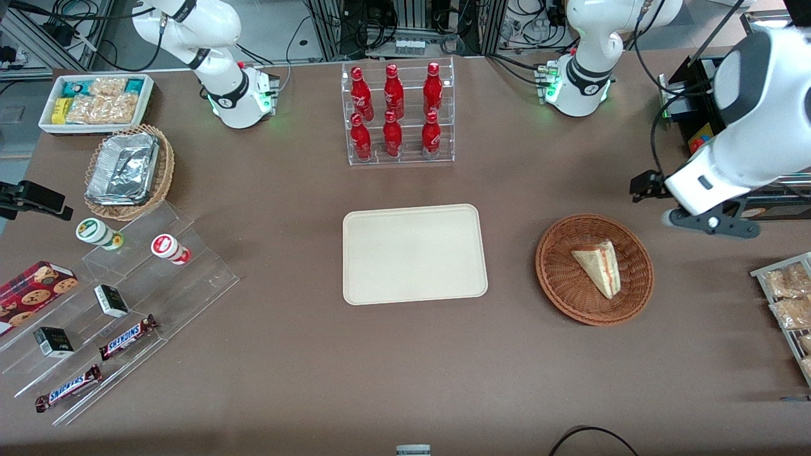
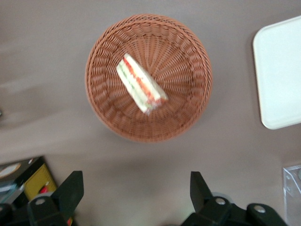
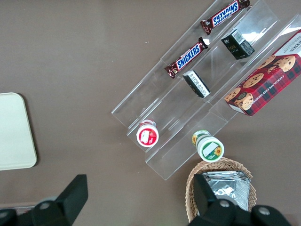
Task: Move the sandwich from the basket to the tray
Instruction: 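Move the left gripper over the wrapped sandwich in the wicker basket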
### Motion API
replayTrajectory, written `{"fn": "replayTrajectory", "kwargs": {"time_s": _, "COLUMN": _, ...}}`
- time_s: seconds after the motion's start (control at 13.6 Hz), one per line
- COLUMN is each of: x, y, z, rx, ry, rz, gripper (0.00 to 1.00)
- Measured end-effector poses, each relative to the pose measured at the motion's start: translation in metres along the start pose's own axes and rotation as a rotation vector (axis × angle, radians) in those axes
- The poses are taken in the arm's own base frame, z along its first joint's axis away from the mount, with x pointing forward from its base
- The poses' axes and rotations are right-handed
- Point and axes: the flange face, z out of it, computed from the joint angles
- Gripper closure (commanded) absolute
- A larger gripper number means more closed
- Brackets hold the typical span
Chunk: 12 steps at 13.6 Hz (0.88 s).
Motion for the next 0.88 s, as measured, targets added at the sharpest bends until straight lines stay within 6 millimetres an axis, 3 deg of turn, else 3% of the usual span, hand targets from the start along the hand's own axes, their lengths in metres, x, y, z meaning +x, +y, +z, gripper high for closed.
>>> {"fn": "replayTrajectory", "kwargs": {"time_s": 0.51, "x": 0.018, "y": -0.008, "z": 0.110, "rx": -0.004, "ry": 0.075, "rz": -0.008, "gripper": 0.00}}
{"fn": "replayTrajectory", "kwargs": {"time_s": 0.88, "x": 0.018, "y": -0.023, "z": 0.160, "rx": -0.014, "ry": 0.126, "rz": -0.210, "gripper": 0.00}}
